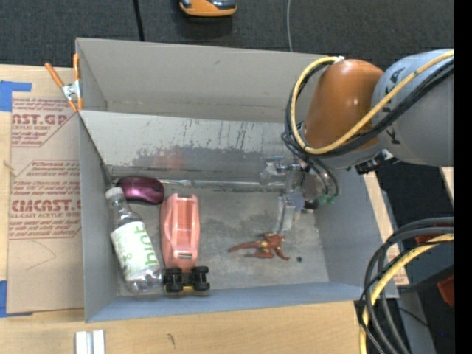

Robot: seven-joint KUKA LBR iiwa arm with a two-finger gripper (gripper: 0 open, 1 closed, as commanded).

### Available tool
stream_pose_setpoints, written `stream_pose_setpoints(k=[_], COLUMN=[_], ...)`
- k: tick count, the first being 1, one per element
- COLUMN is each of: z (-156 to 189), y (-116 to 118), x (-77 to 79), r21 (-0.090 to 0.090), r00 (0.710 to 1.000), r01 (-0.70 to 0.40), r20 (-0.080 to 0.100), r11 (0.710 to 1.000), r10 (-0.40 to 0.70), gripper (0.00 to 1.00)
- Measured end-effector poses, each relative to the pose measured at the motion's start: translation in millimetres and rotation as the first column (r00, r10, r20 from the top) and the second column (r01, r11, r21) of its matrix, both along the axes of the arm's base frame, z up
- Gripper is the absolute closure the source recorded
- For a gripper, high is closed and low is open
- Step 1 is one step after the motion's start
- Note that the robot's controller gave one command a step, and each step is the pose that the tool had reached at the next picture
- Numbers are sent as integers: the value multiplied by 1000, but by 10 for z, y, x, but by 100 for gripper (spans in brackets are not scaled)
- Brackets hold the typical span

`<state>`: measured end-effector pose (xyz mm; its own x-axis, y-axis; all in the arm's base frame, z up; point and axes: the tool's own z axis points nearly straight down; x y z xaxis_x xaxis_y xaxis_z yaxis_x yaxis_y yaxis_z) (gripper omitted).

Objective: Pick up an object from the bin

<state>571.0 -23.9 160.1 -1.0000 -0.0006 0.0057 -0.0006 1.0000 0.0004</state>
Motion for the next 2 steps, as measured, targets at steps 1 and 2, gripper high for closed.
stream_pose_setpoints(k=[1, 2], z=[47, -610], y=[-1, -13], x=[17, -390], r21=[-1, -1], r00=[1000, 1000], r01=[0, -15], r20=[8, 11], r11=[1000, 1000], r10=[0, 15], gripper=[0, 0])
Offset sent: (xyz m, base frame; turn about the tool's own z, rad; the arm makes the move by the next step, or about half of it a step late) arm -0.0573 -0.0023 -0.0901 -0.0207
